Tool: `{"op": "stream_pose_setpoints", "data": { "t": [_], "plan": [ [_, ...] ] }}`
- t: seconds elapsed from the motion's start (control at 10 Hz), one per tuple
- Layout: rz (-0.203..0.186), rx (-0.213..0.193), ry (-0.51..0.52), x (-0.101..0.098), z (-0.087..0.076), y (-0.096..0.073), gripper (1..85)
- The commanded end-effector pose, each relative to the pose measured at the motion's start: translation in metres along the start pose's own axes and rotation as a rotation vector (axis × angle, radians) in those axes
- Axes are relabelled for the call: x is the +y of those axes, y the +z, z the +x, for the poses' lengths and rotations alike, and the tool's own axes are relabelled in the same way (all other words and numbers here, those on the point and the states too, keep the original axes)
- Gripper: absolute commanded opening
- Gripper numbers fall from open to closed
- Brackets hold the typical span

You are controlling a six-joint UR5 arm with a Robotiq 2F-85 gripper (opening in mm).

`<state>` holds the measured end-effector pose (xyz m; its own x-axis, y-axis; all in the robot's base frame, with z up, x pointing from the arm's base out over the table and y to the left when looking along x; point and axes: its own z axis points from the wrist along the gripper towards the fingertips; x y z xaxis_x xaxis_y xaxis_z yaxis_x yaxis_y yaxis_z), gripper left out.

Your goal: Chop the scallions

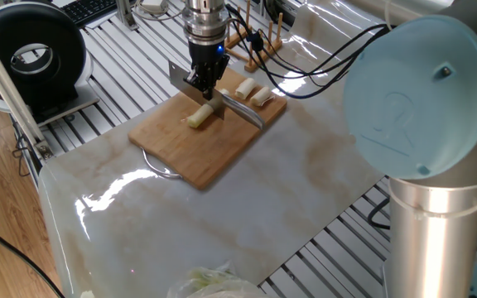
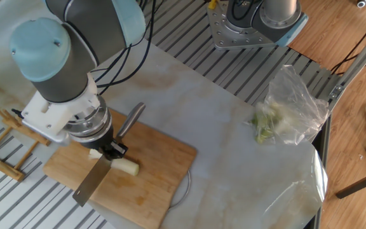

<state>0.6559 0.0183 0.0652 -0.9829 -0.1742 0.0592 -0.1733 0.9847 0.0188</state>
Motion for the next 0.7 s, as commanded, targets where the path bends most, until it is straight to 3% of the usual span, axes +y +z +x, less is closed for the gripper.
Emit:
{"op": "stream_pose_setpoints", "data": {
  "t": [0.0,0.1,0.6],
  "plan": [
    [-0.006,0.01,0.038,0.0095,-0.002,-0.0111,1.3],
    [0.008,0.007,0.034,0.0058,-0.0025,-0.0091,1.3],
    [-0.01,0.032,0.041,0.01,0.0045,-0.0102,1.3]
  ]
}}
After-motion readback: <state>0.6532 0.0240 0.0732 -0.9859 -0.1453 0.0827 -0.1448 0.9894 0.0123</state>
